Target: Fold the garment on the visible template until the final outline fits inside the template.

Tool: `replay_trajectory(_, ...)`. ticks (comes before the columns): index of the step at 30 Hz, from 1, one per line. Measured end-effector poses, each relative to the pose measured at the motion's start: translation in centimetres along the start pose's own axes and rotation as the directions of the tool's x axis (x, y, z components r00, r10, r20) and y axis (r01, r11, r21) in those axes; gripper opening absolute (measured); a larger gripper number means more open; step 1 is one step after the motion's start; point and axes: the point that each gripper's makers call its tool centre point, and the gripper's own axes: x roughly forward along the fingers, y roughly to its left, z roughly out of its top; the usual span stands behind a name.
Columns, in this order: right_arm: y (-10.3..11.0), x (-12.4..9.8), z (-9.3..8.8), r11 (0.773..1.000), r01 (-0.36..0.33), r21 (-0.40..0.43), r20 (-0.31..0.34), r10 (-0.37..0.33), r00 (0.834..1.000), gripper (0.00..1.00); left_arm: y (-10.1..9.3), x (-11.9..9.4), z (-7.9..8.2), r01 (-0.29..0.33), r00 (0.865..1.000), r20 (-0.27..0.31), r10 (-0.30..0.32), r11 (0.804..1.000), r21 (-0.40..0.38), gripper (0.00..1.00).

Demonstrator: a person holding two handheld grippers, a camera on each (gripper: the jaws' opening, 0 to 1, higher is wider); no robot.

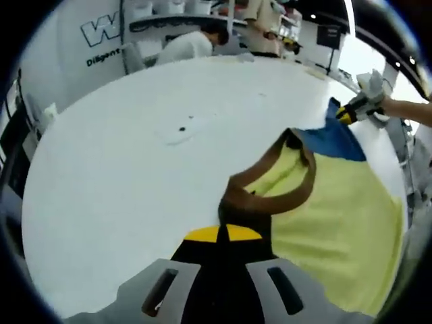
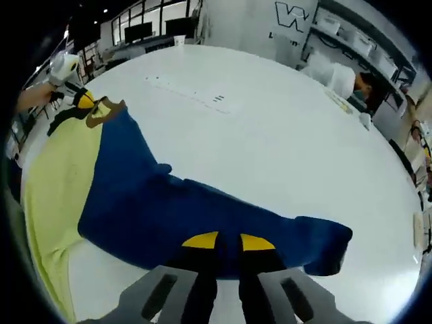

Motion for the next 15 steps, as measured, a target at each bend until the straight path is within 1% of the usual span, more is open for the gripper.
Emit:
replay_trajectory(1,0.0,0.0,-0.3,0.999,0.002,0.04,-0.009,-0.001,1.0,0.0,0.1,-0.1,0.0,-0.004,1.0,0.0,0.004,1.0,-0.002,0.01)
replay_trajectory(2,1.0,-0.7,0.1,0.998,-0.058,0.016,-0.033,0.058,0.998,0.0,0.1,0.0,-0.1,-0.007,1.0,0.001,0.007,1.0,-0.005,0.01)
replay_trajectory(3,1.2,-0.9,0.1,0.997,-0.051,0.055,-0.035,0.052,0.998,0.0,0.2,0.0,-0.1,-0.01,1.0,0.004,0.011,1.0,-0.013,0.01)
replay_trajectory(4,0.4,-0.6,-0.8,0.991,-0.072,0.114,-0.043,0.078,0.996,0.0,0.1,-0.1,-0.2,-0.013,1.0,0.005,0.013,1.0,-0.017,0.01)
replay_trajectory(5,0.1,-0.6,-1.2,0.991,-0.069,0.116,-0.046,0.074,0.996,0.0,0.1,-0.1,-0.2,-0.016,1.0,0.007,0.017,1.0,-0.021,0.01)
replay_trajectory(6,-0.1,-0.8,-1.6,0.989,-0.05,0.143,-0.047,0.057,0.997,0.0,0.1,-0.1,-0.3,-0.017,1.0,0.007,0.017,1.0,-0.024,0.01)
replay_trajectory(9,-0.1,-1.6,-3.6,0.993,-0.023,0.119,-0.111,0.037,0.993,0.0,0.0,-0.1,-0.3,-0.018,1.0,0.008,0.018,0.999,-0.027,0.01)
replay_trajectory(11,0.8,-2.7,-4.5,0.995,0.015,0.095,-0.136,-0.002,0.991,0.0,0.0,-0.1,-0.2,-0.014,1.0,0.006,0.015,1.0,-0.026,0.01)
replay_trajectory(12,1.1,-3.0,-5.0,0.997,0.017,0.079,-0.147,-0.005,0.989,0.0,-0.2,-0.1,-0.2,-0.009,1.0,0.007,0.009,1.0,-0.027,0.01)
replay_trajectory(13,1.3,-3.5,-5.5,0.996,0.024,0.083,-0.158,-0.011,0.987,0.0,-0.3,-0.1,-0.1,-0.006,1.0,0.007,0.006,1.0,-0.029,0.01)
replay_trajectory(14,1.5,-3.7,-5.8,0.996,0.025,0.086,-0.153,-0.011,0.988,0.0,-0.3,0.0,-0.2,0.001,1.0,0.008,-0.001,1.0,-0.03,0.01)
replay_trajectory(15,1.1,-3.5,-5.8,0.993,0.019,0.117,-0.153,-0.001,0.988,0.0,-0.4,0.0,-0.2,0.007,1.0,0.009,-0.007,1.0,-0.028,0.01)
